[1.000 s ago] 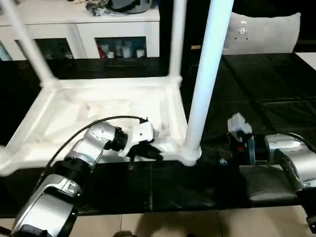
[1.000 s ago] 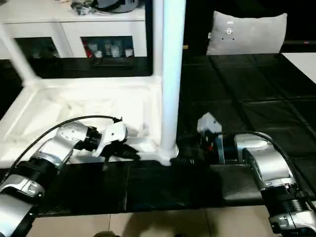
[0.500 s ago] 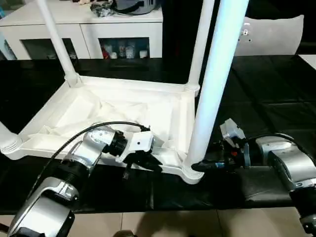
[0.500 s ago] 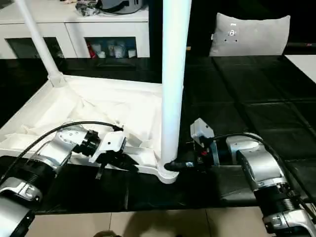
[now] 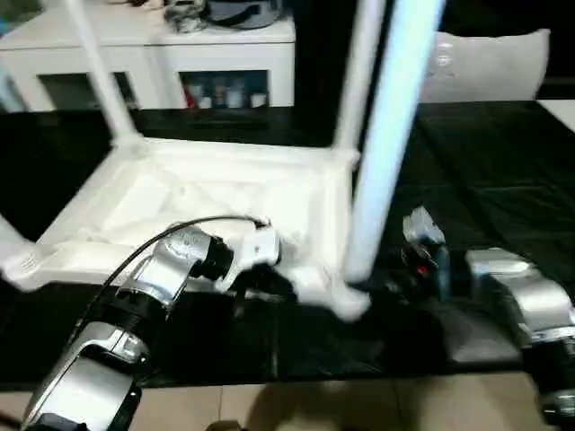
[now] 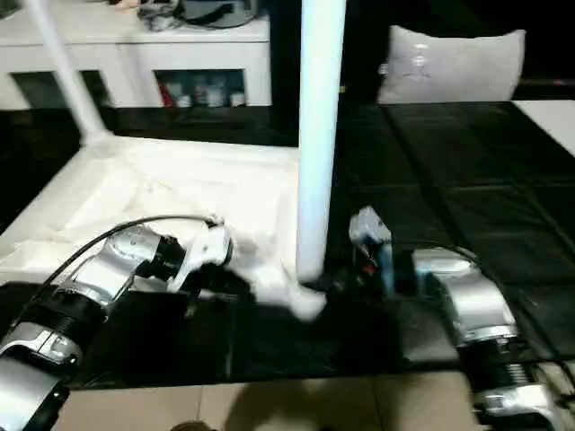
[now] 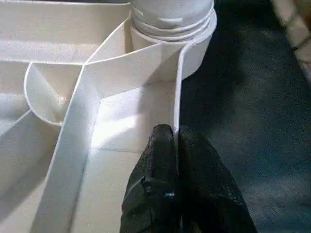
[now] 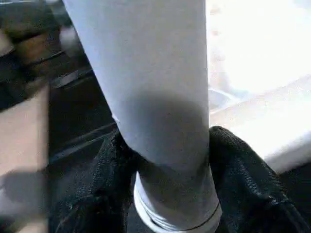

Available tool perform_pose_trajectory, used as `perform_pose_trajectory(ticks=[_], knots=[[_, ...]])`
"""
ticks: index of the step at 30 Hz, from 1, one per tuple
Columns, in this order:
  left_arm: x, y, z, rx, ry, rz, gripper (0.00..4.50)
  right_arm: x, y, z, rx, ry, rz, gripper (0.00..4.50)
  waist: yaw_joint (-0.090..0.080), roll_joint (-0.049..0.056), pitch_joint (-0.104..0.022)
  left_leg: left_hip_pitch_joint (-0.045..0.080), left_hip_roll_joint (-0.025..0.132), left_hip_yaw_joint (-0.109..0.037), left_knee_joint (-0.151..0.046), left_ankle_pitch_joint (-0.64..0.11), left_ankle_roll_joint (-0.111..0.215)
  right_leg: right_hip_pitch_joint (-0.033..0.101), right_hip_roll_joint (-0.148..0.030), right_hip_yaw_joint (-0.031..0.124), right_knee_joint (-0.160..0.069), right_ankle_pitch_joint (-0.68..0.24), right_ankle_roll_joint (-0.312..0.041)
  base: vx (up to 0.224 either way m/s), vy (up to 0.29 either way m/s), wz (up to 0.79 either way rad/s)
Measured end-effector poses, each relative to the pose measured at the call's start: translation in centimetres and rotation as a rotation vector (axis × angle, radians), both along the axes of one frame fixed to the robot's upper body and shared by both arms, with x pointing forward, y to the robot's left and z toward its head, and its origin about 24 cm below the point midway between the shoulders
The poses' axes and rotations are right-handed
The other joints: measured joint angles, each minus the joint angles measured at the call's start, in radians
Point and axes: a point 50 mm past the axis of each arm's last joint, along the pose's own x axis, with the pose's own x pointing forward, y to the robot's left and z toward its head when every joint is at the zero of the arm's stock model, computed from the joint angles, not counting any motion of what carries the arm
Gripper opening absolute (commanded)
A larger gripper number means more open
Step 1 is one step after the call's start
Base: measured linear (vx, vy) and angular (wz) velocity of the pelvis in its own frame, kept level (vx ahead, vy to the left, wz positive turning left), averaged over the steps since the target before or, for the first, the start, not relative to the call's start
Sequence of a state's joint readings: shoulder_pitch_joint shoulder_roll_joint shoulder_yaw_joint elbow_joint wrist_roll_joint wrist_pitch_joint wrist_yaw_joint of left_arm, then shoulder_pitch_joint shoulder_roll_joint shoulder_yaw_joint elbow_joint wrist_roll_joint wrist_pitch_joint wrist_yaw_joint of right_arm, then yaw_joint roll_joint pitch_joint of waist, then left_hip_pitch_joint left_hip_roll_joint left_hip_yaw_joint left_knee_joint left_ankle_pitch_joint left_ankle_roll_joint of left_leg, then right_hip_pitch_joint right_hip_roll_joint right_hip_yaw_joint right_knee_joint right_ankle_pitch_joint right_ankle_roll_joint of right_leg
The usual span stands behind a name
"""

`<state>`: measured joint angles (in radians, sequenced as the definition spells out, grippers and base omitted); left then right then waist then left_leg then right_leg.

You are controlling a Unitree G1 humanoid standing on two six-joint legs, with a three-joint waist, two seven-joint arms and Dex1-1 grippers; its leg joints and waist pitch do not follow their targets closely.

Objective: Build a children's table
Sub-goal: Rotate leg to tighten

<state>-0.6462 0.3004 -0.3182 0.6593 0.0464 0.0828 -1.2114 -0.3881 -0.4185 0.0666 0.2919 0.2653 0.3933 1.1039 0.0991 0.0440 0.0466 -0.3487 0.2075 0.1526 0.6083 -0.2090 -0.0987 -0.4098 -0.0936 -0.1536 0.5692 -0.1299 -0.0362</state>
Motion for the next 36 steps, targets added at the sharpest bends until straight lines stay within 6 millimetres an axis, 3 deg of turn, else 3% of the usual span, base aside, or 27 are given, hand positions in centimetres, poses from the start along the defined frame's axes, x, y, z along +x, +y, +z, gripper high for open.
perform_pose_trajectory(ticks=[4, 6, 10, 13, 22, 26, 34, 36], knots=[[0.3, -1.9, -0.2, -0.027, 0.013, 0.125, 0.0, 1.3, 0.2, -0.1, -0.02, -0.015, -0.218, 1.96, -0.047, 0.001, -0.001, 0.0, 0.0, -0.001, -0.001, 0.0, 0.0, 0.005, 0.0, -0.006, -0.013, 0.0, 0.001, 0.0, 0.0, 0.0], [0.7, -2.7, -0.4, -0.041, 0.015, 0.228, 0.0, 2.3, 1.2, -0.2, -0.014, -0.013, -0.365, 1.96, -0.071, 0.001, -0.001, 0.0, 0.001, -0.002, 0.0, 0.0, 0.001, 0.007, 0.0, -0.009, -0.016, 0.0, 0.001, 0.0, 0.0, 0.0], [1.8, -4.6, -0.1, -0.046, -0.019, 0.392, 0.0, 4.3, 2.6, 0.2, -0.038, -0.032, -0.583, 1.96, -0.089, 0.002, -0.001, -0.003, 0.002, -0.01, 0.0, 0.0, 0.001, 0.008, -0.001, -0.022, -0.027, 0.001, 0.001, 0.0, 0.0, 0.0], [1.9, -5.4, 0.0, -0.053, -0.029, 0.428, 0.0, 4.6, 2.6, 0.1, -0.036, -0.056, -0.627, 2.64, -0.098, 0.002, 0.0, -0.011, 0.001, -0.009, -0.001, -0.001, 0.004, 0.008, -0.002, -0.021, -0.029, 0.004, 0.002, 0.0, 0.0, 0.0], [2.0, -5.3, 0.5, -0.058, -0.053, 0.39, 0.0, 4.2, 2.4, 0.5, -0.017, -0.101, -0.594, 3.4, -0.077, 0.002, -0.001, -0.013, 0.001, -0.008, -0.009, 0.001, 0.012, -0.001, -0.001, -0.015, -0.016, 0.006, -0.002, 0.0, 0.0, 0.0], [1.8, -4.2, 0.5, -0.06, -0.068, 0.312, 0.0, 3.3, 0.9, 0.6, -0.016, -0.11, -0.449, 3.73, -0.057, 0.002, 0.0, -0.016, 0.002, -0.007, -0.007, 0.001, 0.012, -0.01, -0.001, -0.013, -0.007, 0.003, -0.005, 0.0, 0.0, 0.0], [1.0, -1.8, 0.3, -0.04, -0.066, 0.133, 0.0, 1.2, -1.7, 1.2, -0.101, -0.096, -0.12, 4.38, -0.027, 0.002, 0.0, -0.015, 0.002, -0.006, -0.003, 0.003, 0.012, -0.008, 0.0, -0.01, -0.007, 0.004, -0.003, 0.0, 0.0, 0.0], [0.6, -1.0, 0.4, -0.033, -0.055, 0.043, 0.0, 0.5, -2.4, 1.3, -0.121, -0.064, -0.003, 4.38, -0.011, 0.002, 0.0, -0.015, 0.003, -0.006, -0.002, 0.003, 0.012, -0.008, -0.001, -0.009, -0.007, 0.004, -0.002, 0.0, 0.0, 0.0]])
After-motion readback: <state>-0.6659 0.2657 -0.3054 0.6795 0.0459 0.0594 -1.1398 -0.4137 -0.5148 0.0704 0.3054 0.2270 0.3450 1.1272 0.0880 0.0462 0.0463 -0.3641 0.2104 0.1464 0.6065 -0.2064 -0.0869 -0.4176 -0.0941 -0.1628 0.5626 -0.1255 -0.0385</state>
